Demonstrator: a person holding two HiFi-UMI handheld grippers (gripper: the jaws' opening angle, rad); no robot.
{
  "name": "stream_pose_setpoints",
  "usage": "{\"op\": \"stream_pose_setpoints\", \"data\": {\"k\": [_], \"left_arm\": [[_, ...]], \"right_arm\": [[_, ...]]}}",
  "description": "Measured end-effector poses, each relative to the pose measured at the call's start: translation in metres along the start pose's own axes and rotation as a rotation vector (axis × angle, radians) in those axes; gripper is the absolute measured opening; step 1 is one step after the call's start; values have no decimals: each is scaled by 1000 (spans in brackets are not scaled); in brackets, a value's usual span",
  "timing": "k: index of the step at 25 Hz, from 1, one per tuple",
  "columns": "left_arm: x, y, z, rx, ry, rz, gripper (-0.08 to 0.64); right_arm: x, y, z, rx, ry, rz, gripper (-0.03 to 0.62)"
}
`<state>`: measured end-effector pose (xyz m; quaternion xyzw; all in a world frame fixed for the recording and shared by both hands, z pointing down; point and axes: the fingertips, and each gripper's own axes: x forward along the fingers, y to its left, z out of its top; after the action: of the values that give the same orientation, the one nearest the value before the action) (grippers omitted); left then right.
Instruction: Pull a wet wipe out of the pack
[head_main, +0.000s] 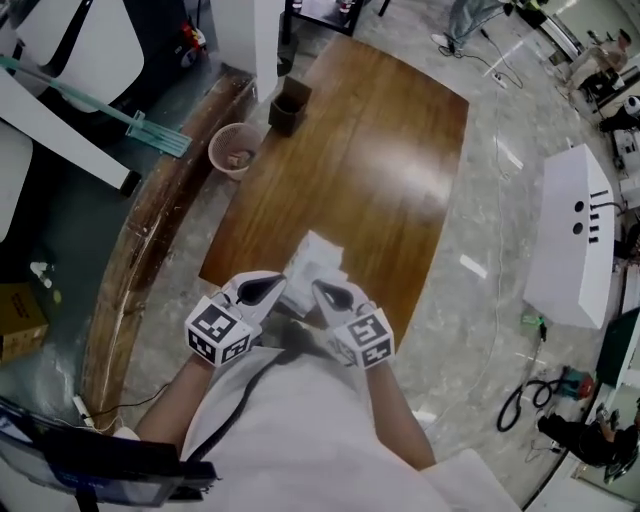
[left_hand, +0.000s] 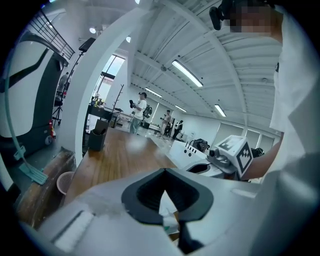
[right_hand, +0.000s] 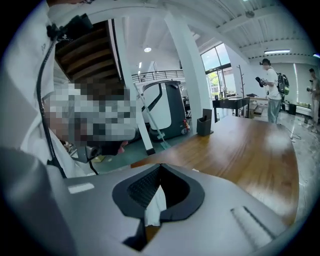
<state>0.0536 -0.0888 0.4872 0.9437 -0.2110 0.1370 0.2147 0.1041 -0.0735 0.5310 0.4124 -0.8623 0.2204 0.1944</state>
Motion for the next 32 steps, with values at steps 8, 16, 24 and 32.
{"op": "stream_pose_setpoints", "data": {"k": [8, 16, 24, 32], "left_arm": [[-7, 1, -19, -14, 39, 69, 6], [-11, 2, -36, -50, 41, 80, 6], [-16, 4, -35, -72, 9, 77, 6], [-27, 14, -33, -61, -1, 98, 6]], "right_arm": [[11, -6, -24, -50, 91, 19, 9], [20, -18, -46, -145, 201, -17, 9], [35, -25, -51, -193, 263, -56, 9], [44, -36, -66, -258, 339, -72, 41]]}}
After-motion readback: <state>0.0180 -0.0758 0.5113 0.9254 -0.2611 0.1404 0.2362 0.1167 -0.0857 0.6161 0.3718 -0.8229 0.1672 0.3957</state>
